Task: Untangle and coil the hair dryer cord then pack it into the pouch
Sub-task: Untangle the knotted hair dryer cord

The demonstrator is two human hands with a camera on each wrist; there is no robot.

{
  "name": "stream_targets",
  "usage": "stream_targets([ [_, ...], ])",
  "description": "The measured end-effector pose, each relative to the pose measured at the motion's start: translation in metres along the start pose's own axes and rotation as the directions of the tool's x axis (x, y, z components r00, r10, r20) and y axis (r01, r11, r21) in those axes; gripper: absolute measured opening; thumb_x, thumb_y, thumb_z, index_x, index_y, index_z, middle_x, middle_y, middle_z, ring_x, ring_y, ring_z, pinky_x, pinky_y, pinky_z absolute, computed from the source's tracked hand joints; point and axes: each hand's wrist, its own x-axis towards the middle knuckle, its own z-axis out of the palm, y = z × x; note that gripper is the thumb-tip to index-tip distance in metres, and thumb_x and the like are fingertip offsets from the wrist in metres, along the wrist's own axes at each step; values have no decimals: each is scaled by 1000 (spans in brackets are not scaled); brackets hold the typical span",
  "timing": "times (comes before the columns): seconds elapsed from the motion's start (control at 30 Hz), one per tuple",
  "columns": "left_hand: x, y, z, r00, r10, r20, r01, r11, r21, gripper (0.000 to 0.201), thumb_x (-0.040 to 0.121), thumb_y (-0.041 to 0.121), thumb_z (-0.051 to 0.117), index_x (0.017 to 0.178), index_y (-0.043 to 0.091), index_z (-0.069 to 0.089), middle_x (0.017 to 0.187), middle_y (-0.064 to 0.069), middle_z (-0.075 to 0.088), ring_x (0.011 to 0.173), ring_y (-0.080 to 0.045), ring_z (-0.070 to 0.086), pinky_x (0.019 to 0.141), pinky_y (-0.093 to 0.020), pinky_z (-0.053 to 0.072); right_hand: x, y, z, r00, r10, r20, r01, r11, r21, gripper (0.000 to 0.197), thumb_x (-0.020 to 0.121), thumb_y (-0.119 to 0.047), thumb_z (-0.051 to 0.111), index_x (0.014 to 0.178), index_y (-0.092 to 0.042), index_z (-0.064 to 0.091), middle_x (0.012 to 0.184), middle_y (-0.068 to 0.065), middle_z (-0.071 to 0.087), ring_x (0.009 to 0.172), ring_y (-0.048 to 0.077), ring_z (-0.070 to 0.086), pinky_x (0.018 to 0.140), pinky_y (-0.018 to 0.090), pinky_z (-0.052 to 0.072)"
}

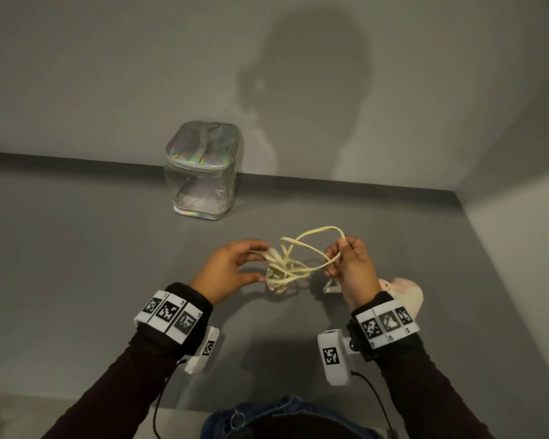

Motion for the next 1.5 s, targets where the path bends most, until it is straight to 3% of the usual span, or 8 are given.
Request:
stream_targets([
  [0.23,6,-12,32,990,139,-15,-137,984,117,33,78,6,66,93,34,60,100,13,62,97,-1,60,93,-14,45,2,7,-11,961,204,187,-257,911,322,33,95,-4,18,81,-12,48,44,-2,49,30,7,33,35,16,32],
  [0.5,18,8,18,976,-217,-6,209,947,-245,30,94,20,40,70,14,56,32,8,35,30,-5,32,36,-13,32,8,-4,-34,957,279,85,-289,866,408,30,92,0,18,86,-14,44,46,-1,47,30,5,33,31,15,32],
  [0.67,13,18,-19,966,-235,105,237,972,-3,12,75,9,70,73,18,62,42,11,58,40,0,48,39,-11,39,12,-7,-34,956,262,-133,-204,917,344,33,86,9,20,89,-21,35,62,14,45,29,8,33,31,14,29],
  [0.87,1,3,-47,990,-97,-101,115,973,200,32,65,10,79,62,15,48,62,1,46,46,-1,45,46,-11,40,16,-2,-42,903,293,-313,-152,902,405,39,82,8,17,95,-24,36,55,8,49,24,7,29,32,7,24],
  [1.0,-5,-12,-58,936,-156,-315,181,982,49,14,82,7,61,72,14,56,63,-5,48,38,-2,44,40,-20,45,17,-4,-45,936,346,-69,-319,913,256,19,84,-3,37,95,-18,41,43,0,52,24,7,28,29,11,24],
  [1.17,-1,-14,-44,940,-181,-291,150,981,-126,28,81,4,54,61,23,50,85,3,58,50,7,50,46,-5,36,8,-3,-29,941,332,64,-329,943,-59,16,91,-8,40,95,-10,56,63,3,59,25,10,34,27,14,26],
  [1.37,-3,-2,-32,960,-280,-24,281,960,17,29,83,18,60,54,18,66,50,13,63,32,0,38,36,-8,29,6,-6,-31,971,232,-63,-236,969,-70,22,97,-12,32,88,-6,51,68,10,57,26,9,34,30,14,31],
  [1.5,-1,-7,-50,890,-312,-332,243,941,-234,26,89,8,51,64,3,55,36,6,60,30,-2,50,35,-10,41,8,-8,-51,916,305,-260,-259,945,198,28,93,-10,23,93,-4,50,44,4,57,25,11,31,34,15,40],
])
